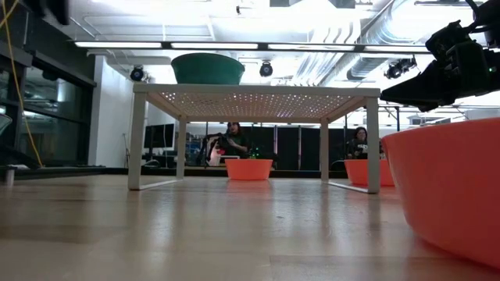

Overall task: Pick & Place Mini bowls
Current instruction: Stack the left white patterned bowl on the white patterned bowl on the shelf

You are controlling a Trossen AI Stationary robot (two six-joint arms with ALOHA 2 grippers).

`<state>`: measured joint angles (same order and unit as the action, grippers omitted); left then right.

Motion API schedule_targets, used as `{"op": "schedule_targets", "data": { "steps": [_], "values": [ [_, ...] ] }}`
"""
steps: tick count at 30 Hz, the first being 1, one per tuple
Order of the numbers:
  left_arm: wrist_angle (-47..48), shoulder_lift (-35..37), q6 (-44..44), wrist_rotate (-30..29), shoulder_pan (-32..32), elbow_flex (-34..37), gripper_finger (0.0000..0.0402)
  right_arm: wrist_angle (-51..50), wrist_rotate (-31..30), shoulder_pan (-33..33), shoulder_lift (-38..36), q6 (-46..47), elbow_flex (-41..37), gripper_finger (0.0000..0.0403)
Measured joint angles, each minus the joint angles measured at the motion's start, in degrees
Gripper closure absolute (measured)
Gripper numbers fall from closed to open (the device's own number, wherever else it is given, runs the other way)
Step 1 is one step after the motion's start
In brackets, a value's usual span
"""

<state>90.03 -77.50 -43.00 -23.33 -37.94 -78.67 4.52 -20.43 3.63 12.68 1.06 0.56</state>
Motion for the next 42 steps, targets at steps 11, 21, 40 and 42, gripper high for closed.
{"op": "schedule_targets", "data": {
  "steps": [11,21,40,42],
  "values": [
    [-13.0,0.1,-3.2,5.5,-2.6,9.9,0.0220,0.0,0.0,0.0,0.0,0.0,0.0,0.0309],
    [-24.2,0.1,-5.3,7.2,-2.5,12.9,0.0220,0.0,0.0,0.0,0.0,0.0,0.0,0.0309],
    [-39.7,-11.9,-1.6,27.5,5.5,12.8,0.0220,0.0,0.0,0.0,0.0,0.0,0.0,0.0309],
    [-41.3,-13.4,-0.6,29.5,5.6,12.8,0.0220,0.0,0.0,0.0,0.0,0.0,0.0,0.0309]
  ]
}}
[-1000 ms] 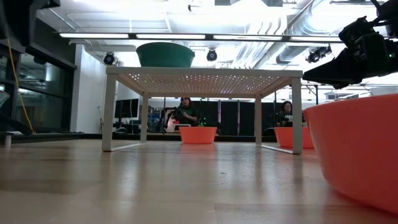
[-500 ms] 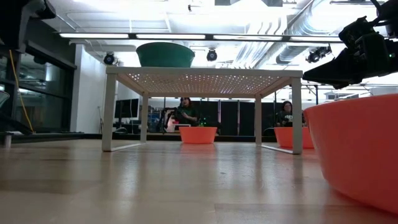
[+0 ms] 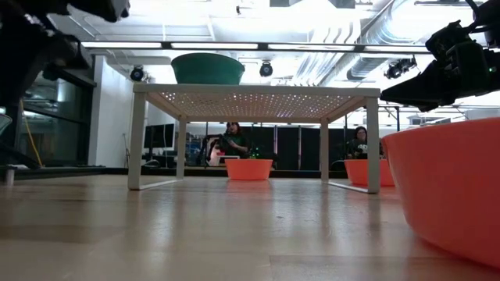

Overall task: Pick & Place Mini bowls
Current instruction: Stack the left white patterned bowl on the white patterned bowl on the shelf

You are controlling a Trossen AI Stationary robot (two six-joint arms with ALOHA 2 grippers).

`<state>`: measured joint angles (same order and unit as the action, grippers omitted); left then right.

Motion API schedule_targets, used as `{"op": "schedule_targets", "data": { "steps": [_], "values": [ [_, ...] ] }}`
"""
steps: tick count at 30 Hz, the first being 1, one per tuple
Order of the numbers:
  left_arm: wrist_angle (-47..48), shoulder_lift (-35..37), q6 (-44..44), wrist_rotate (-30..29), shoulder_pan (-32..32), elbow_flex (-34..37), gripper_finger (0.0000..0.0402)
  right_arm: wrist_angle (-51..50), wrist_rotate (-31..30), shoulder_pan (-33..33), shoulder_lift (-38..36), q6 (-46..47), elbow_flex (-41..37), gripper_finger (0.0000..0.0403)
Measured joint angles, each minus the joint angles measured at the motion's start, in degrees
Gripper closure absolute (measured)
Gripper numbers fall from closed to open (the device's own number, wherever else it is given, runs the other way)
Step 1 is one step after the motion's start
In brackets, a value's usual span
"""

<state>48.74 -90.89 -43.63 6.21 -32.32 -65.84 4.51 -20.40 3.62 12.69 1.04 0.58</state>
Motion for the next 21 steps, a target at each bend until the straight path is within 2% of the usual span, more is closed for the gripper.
{"op": "schedule_targets", "data": {
  "steps": [6,14,21],
  "values": [
    [-2.6,-2.1,4.5,2.7,0.1,0.0,0.0220,0.0,0.0,0.0,0.0,0.0,0.0,0.0309],
    [0.1,-2.1,6.4,1.9,0.1,0.0,0.0220,0.0,0.0,0.0,0.0,0.0,0.0,0.0309],
    [-0.3,-4.8,7.4,1.1,0.1,-0.1,0.0220,0.0,0.0,0.0,0.0,0.0,0.0,0.0309]
  ]
}}
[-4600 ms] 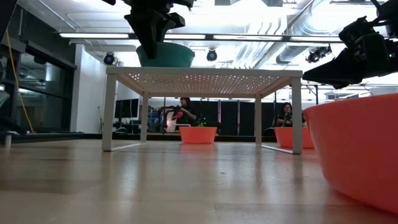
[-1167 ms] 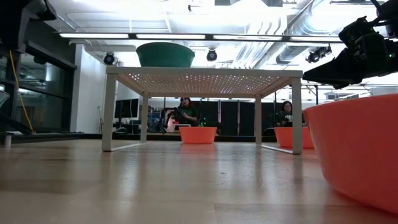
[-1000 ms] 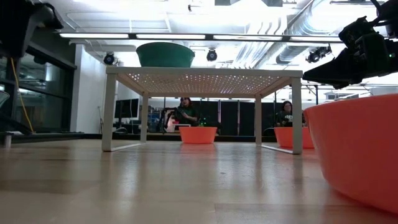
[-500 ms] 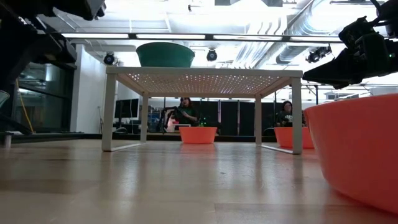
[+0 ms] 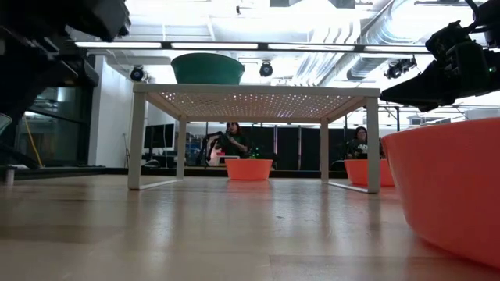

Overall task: Pick & Place Mini bowls
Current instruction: Stack the left white patterned bowl on the white patterned bowl on the shelf

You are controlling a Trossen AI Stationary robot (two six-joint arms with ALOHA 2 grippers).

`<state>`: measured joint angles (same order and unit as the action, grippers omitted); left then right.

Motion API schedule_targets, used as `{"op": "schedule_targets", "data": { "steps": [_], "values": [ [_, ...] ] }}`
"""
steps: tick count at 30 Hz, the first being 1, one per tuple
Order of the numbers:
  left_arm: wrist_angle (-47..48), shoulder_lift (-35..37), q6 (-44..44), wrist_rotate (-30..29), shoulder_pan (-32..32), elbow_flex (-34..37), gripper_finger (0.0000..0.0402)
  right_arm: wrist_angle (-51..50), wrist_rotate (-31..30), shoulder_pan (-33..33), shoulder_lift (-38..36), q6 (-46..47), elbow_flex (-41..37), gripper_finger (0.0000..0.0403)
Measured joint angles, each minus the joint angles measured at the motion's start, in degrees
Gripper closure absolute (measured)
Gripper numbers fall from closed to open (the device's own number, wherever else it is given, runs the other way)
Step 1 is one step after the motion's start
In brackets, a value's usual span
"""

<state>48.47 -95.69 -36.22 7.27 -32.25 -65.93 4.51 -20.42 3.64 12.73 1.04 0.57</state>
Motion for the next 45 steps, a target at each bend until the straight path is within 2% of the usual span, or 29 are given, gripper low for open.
{"op": "schedule_targets", "data": {
  "steps": [13,24,32,45],
  "values": [
    [-0.4,-1.7,-1.3,3.1,0.0,0.1,0.0220,0.0,0.0,0.0,0.0,0.0,0.0,0.0309],
    [-0.5,-1.7,-2.0,2.9,0.0,0.1,0.0223,0.0,0.0,0.0,0.0,0.0,0.0,0.0309],
    [-0.7,-1.7,-2.9,1.9,0.0,0.1,0.0277,0.0,0.0,0.0,0.0,0.0,0.0,0.0309],
    [-2.5,-1.7,-3.1,1.4,0.0,0.1,0.0343,0.0,0.0,0.0,0.0,0.0,0.0,0.0309]
  ]
}}
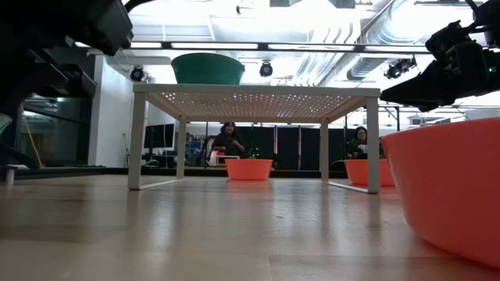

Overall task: Pick & Place Mini bowls
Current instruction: Stack the left white patterned bowl on the white patterned bowl on the shelf

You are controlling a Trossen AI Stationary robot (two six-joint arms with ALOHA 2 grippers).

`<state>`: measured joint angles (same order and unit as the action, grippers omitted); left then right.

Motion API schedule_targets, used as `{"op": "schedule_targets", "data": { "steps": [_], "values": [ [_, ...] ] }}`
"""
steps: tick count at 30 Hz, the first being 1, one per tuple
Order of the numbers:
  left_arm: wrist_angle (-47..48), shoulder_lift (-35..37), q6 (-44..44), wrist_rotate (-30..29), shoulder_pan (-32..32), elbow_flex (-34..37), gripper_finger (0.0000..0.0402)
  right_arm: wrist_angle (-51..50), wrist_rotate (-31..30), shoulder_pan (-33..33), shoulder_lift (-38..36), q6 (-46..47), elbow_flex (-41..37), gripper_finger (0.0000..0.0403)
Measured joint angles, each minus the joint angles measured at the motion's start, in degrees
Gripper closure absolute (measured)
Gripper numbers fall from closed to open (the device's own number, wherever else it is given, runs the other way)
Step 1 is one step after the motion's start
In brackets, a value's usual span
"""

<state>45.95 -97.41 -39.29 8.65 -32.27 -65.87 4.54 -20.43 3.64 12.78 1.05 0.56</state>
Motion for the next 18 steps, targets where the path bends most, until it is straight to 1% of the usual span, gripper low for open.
{"op": "schedule_targets", "data": {
  "steps": [6,10,18],
  "values": [
    [-0.9,0.0,0.0,0.6,0.0,0.0,0.0362,0.0,0.0,0.0,0.0,0.0,0.0,0.0309],
    [-3.1,0.0,0.5,0.4,0.0,0.0,0.0364,0.0,0.0,0.0,0.0,0.0,0.0,0.0309],
    [-4.0,0.0,2.1,0.1,0.0,0.0,0.0364,0.0,0.0,0.0,0.0,0.0,0.0,0.0309]
  ]
}}
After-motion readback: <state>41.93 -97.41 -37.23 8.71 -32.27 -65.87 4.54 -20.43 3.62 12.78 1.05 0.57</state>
